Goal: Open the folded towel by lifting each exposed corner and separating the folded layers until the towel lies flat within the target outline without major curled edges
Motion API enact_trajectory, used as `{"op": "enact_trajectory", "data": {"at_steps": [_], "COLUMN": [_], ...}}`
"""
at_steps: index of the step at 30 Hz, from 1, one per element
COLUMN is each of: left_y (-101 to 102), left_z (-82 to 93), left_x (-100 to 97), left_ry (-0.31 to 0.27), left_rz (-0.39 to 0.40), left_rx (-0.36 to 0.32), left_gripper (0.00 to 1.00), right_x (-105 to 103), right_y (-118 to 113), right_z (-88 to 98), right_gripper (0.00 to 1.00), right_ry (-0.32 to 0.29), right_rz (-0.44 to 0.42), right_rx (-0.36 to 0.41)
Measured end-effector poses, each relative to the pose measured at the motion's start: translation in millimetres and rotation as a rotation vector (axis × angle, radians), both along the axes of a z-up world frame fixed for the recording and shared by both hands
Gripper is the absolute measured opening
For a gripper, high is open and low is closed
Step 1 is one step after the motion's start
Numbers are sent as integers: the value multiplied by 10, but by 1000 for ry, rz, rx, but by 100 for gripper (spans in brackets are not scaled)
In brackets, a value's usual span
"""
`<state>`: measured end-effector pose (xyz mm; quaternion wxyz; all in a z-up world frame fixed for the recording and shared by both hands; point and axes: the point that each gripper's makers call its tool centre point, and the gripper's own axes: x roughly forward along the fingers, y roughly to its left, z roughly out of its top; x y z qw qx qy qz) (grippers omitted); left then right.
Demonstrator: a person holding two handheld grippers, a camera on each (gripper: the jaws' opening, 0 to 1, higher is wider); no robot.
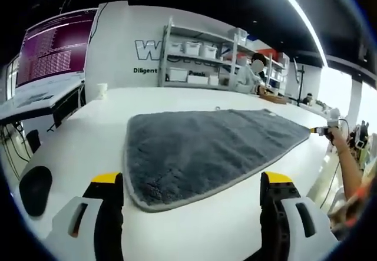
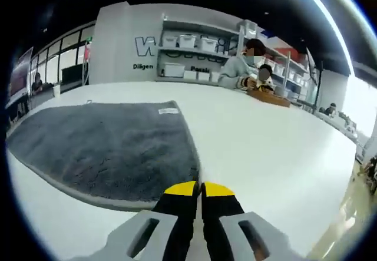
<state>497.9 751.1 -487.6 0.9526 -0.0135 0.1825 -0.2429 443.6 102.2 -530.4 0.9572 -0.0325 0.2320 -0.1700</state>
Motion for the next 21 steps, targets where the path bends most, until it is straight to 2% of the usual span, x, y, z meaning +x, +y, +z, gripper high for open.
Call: {"op": "enact_trajectory", "data": {"at_steps": [6, 12, 14, 15, 18, 21], "left_y": [-18, -9, -5, -7, -21, -44], "left_z": [-21, -31, -32, -27, -18, -15], "left_x": [-11, -11, -5, 0, 12, 29], "left_ry": [9, 14, 15, 11, 8, 9], "left_rz": [-7, -7, -6, -9, -15, -19], "left_rx": [7, 7, 8, 10, 9, 7], "left_gripper": [94, 94, 94, 94, 94, 94], "right_x": [-12, -68, -86, -65, -65, -48], "right_y": [-31, -169, -216, -224, -152, -105], "right_z": [-18, 38, 94, 204, 269, 318], "right_gripper": [1, 25, 35, 41, 43, 50], "right_ry": [41, 80, 65, 12, -7, -22], "right_rz": [-13, -68, -93, -100, -82, -71], "right_rx": [-58, -120, -137, -173, -180, -175]}}
